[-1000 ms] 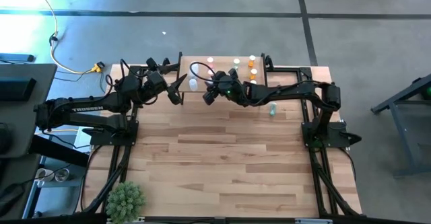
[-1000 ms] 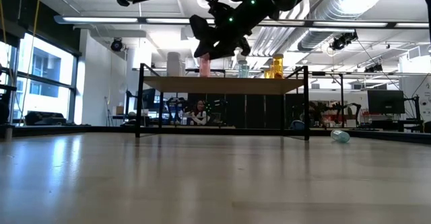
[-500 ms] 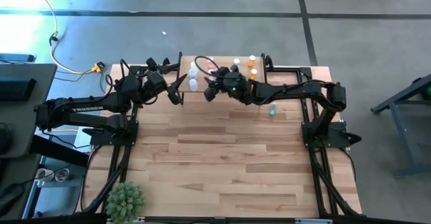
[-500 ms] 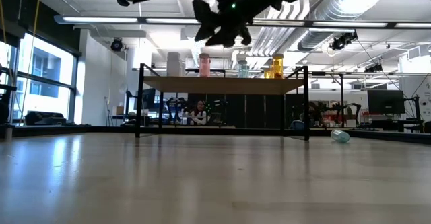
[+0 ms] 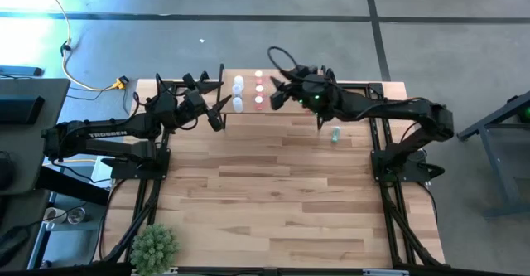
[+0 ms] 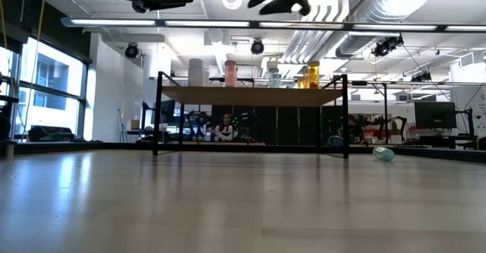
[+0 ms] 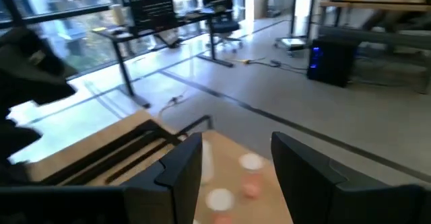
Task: Pick and place medicine bottles onto shelf by color
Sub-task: Put the blue pill bottle on the shelf aligned with the other blue pill bottles
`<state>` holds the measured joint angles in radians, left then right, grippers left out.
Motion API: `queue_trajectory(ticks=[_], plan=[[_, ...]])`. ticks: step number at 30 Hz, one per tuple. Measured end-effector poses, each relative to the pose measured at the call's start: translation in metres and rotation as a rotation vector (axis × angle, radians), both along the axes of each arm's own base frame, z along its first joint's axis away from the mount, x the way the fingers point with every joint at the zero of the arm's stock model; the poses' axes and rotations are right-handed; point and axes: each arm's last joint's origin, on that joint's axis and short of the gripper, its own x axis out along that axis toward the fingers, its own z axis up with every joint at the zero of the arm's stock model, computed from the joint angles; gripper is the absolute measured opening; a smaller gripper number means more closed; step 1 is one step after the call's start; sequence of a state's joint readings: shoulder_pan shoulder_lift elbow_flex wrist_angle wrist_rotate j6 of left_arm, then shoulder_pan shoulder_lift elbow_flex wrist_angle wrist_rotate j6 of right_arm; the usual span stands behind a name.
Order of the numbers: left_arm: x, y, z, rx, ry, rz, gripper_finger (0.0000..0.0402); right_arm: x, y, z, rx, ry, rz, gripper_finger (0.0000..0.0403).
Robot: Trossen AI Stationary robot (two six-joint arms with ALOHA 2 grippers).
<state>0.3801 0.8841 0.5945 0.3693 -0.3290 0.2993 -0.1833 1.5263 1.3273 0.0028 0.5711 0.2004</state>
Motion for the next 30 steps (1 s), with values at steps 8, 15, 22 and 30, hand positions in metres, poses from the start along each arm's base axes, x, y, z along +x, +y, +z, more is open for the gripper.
queue_trajectory(ticks=[8,15,22,30], plan=[[0.000,0.000,-0.001,-0.002,0.006,0.000,0.0211,-0.053,-0.003,0.026,0.080,0.024,-0.141,0.0170],[0.000,0.000,-0.001,-0.002,0.006,0.000,0.0211,-0.104,-0.015,0.029,0.255,0.057,-0.297,0.0170],[0.000,0.000,-0.001,-0.003,0.007,0.000,0.0211,-0.139,-0.026,0.018,0.392,0.169,-0.452,0.0170],[0.000,0.000,-0.001,-0.003,0.007,0.000,0.0211,-0.166,-0.033,0.002,0.538,0.352,-0.581,0.0170]])
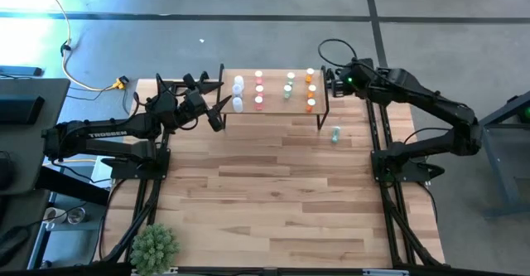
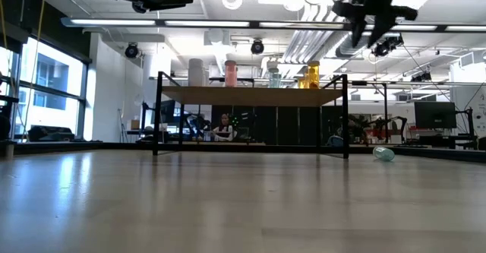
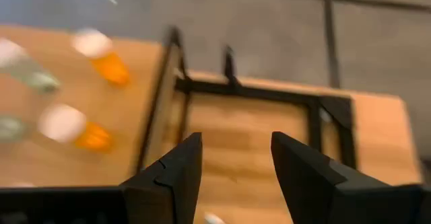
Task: Pick and place medicine bottles onto shelf by color
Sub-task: Put the blue pill bottle on the shelf aligned with the other blue pill bottles
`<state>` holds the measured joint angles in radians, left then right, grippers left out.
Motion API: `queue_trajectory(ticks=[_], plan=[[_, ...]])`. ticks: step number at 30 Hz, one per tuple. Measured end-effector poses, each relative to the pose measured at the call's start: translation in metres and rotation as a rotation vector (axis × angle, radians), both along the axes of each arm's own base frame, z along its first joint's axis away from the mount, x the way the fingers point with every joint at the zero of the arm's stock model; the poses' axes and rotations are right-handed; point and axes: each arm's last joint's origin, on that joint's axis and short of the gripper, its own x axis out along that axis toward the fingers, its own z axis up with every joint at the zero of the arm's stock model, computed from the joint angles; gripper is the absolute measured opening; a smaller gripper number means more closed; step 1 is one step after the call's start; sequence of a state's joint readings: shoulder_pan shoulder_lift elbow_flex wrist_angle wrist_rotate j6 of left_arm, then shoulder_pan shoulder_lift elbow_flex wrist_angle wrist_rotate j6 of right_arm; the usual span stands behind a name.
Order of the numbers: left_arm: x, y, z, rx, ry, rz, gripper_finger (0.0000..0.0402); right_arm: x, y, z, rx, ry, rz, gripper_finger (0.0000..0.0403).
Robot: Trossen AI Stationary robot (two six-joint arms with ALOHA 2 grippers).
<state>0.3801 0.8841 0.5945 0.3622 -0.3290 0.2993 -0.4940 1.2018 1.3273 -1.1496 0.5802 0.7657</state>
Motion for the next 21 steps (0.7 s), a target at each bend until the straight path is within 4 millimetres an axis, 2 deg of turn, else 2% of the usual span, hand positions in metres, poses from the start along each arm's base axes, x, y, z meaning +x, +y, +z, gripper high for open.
queue_trajectory(ticks=[9,21], plan=[[0.000,0.000,0.000,0.000,0.000,0.000,0.0211,-0.025,0.015,-0.011,0.152,0.195,-0.135,0.0170],[0.000,0.000,0.000,0.000,0.000,0.000,0.0211,-0.031,0.022,-0.017,0.207,0.204,-0.175,0.0170]])
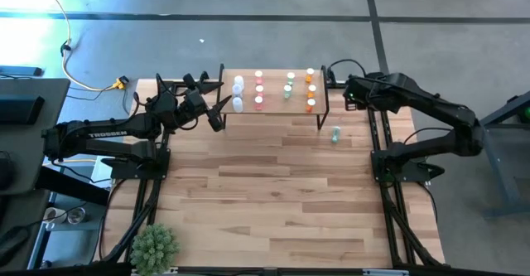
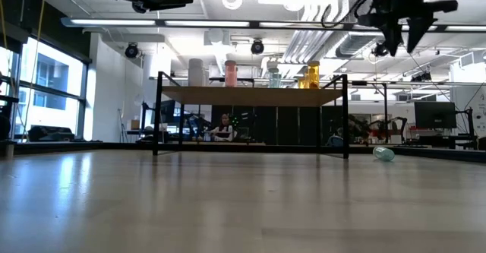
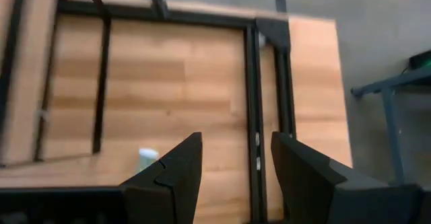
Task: Pick and place medicine bottles onto shelf by color
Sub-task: Put the blue pill bottle on the shelf aligned with the other blue pill bottles
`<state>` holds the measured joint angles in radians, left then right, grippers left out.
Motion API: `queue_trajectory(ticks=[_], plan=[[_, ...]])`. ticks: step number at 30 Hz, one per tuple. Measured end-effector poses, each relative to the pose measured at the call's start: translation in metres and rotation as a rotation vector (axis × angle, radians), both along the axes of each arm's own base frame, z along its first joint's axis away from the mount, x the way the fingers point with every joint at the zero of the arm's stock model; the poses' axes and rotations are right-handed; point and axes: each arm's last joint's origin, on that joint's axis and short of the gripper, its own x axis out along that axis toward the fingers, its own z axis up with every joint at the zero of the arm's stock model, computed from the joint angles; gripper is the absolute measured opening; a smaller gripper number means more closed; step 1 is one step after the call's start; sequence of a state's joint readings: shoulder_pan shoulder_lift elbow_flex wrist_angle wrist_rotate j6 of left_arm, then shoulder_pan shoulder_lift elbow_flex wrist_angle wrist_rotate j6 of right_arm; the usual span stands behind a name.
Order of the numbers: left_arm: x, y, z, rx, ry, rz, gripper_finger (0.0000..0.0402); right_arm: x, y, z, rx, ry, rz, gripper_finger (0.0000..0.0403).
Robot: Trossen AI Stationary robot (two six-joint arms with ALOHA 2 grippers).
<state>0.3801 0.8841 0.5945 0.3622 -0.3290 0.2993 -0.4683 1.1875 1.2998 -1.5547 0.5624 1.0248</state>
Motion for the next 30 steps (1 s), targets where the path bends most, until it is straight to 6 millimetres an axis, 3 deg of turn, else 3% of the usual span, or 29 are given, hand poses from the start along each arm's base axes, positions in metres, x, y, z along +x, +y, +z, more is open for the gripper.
queue_trajectory(ticks=[5,9,17,30], plan=[[0.000,0.000,0.000,0.000,0.000,0.000,0.0211,-0.013,0.009,-0.035,0.078,-0.055,-0.053,0.0170],[0.000,0.000,0.000,0.008,0.007,0.001,0.0211,-0.015,0.014,-0.057,0.147,-0.197,-0.053,0.0170],[0.000,0.000,0.000,0.020,0.017,0.001,0.0211,-0.018,0.020,-0.091,0.232,-0.406,-0.061,0.0170],[0.000,0.000,0.000,0.020,0.017,0.001,0.0211,-0.012,0.020,-0.141,0.314,-0.613,-0.249,0.0170]])
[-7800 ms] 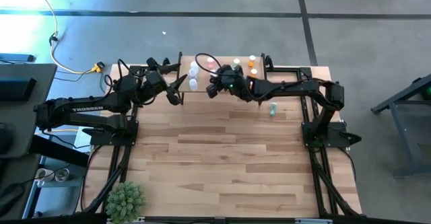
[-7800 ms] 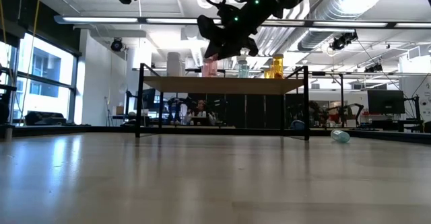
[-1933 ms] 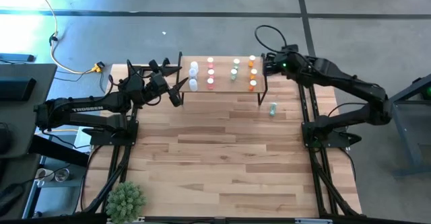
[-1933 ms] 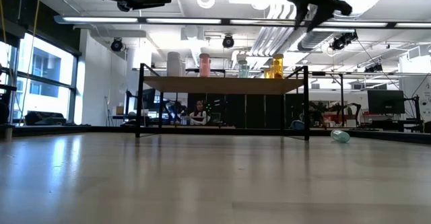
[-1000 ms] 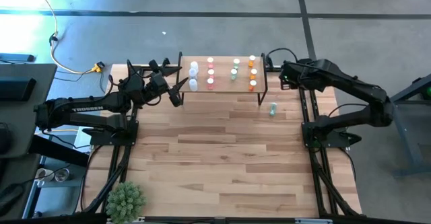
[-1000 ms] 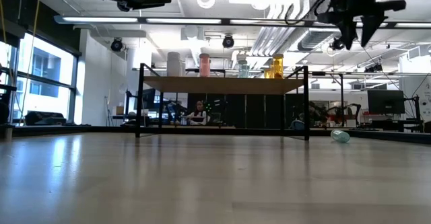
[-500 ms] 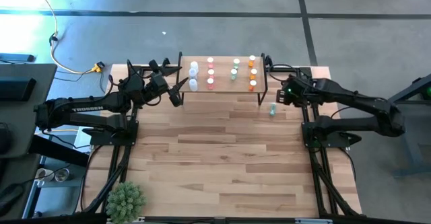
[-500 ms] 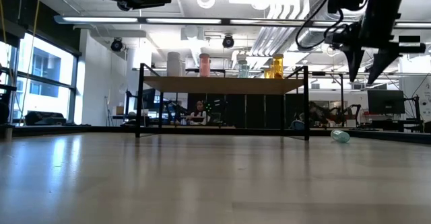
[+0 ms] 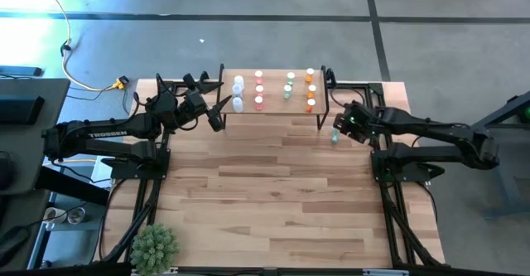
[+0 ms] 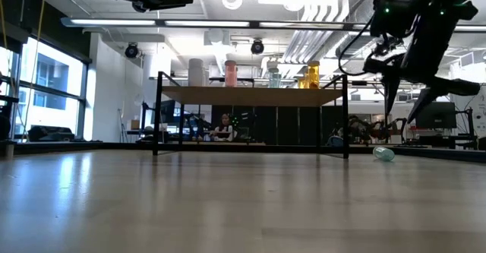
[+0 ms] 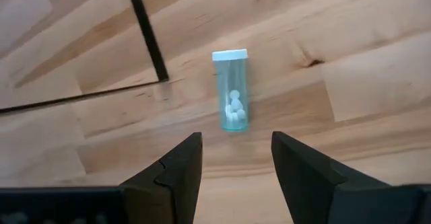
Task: Pick and place medicine bottles onto shelf by color
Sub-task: Put the blue pill bottle on the shelf aligned with the other blue pill bottles
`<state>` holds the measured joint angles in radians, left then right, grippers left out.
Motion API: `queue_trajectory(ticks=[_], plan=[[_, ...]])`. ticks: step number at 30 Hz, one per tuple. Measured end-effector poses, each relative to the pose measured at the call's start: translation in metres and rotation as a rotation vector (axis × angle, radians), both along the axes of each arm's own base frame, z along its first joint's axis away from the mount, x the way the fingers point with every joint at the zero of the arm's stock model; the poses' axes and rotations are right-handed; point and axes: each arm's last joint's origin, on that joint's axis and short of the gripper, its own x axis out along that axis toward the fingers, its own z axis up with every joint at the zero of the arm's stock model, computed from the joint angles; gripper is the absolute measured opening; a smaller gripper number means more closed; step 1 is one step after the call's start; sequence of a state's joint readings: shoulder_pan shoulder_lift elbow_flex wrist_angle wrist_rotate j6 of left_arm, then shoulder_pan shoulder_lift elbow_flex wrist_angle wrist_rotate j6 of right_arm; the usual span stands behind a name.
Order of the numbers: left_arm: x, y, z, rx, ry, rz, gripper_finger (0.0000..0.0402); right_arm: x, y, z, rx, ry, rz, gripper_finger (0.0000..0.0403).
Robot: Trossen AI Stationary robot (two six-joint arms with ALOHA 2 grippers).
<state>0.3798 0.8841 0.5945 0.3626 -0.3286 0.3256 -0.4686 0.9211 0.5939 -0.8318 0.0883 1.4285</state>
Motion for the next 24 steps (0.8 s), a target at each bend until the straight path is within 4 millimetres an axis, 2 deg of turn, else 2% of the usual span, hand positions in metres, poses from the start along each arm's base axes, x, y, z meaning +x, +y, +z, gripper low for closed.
queue_trajectory(ticks=[18,24], plan=[[0.000,0.000,0.000,-0.006,-0.005,-0.001,0.0211,0.000,-0.003,-0.026,0.000,-0.060,-0.129,0.0170],[0.000,0.000,0.000,-0.006,-0.005,-0.001,0.0211,0.006,-0.006,-0.037,-0.002,-0.089,-0.150,0.0170]])
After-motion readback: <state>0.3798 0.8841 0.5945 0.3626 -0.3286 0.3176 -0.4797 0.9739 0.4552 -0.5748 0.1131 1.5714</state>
